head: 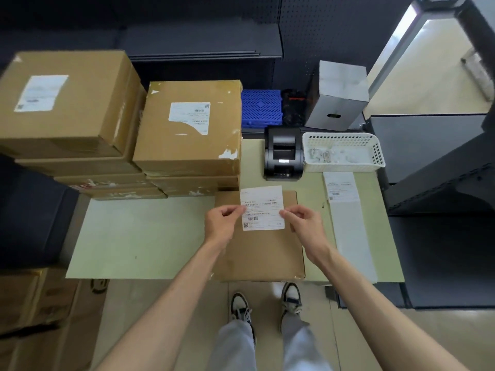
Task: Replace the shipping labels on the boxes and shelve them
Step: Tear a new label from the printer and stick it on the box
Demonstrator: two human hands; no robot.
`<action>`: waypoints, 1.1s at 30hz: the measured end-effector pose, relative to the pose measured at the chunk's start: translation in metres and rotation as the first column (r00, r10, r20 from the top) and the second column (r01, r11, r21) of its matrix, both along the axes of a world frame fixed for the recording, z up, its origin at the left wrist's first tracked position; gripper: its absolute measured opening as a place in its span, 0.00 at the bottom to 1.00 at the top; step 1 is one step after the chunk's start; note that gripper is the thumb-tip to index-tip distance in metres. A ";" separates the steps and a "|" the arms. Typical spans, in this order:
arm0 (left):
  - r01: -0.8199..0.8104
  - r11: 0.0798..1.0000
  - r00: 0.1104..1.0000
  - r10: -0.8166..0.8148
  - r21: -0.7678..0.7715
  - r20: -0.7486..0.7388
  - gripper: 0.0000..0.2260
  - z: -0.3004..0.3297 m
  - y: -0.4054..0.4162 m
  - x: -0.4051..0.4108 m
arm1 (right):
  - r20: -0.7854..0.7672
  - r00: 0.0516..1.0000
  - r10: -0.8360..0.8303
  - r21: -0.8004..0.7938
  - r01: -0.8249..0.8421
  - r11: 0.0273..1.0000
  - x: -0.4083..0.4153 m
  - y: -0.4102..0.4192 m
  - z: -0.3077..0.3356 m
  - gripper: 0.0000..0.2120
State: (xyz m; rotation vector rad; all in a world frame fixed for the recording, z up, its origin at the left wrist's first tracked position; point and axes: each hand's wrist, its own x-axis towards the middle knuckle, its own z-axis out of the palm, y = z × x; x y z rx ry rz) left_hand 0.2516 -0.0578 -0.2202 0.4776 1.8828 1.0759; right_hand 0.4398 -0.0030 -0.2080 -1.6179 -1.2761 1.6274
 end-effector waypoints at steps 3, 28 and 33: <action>0.045 0.999 0.999 -0.045 -0.023 0.007 0.03 -0.005 -0.010 -0.009 | 0.058 0.997 -0.056 -0.032 0.058 0.998 -0.007 -0.009 -0.013 0.05; 0.203 0.953 0.920 -0.265 -0.226 -0.290 0.08 -0.052 -0.025 -0.004 | 0.466 0.881 0.083 0.086 -0.138 0.987 -0.019 -0.021 -0.070 0.06; 0.290 0.932 0.795 -0.360 -0.216 -0.488 0.08 -0.063 -0.022 -0.005 | 0.563 0.818 0.117 0.145 -0.237 0.961 -0.019 -0.017 -0.082 0.05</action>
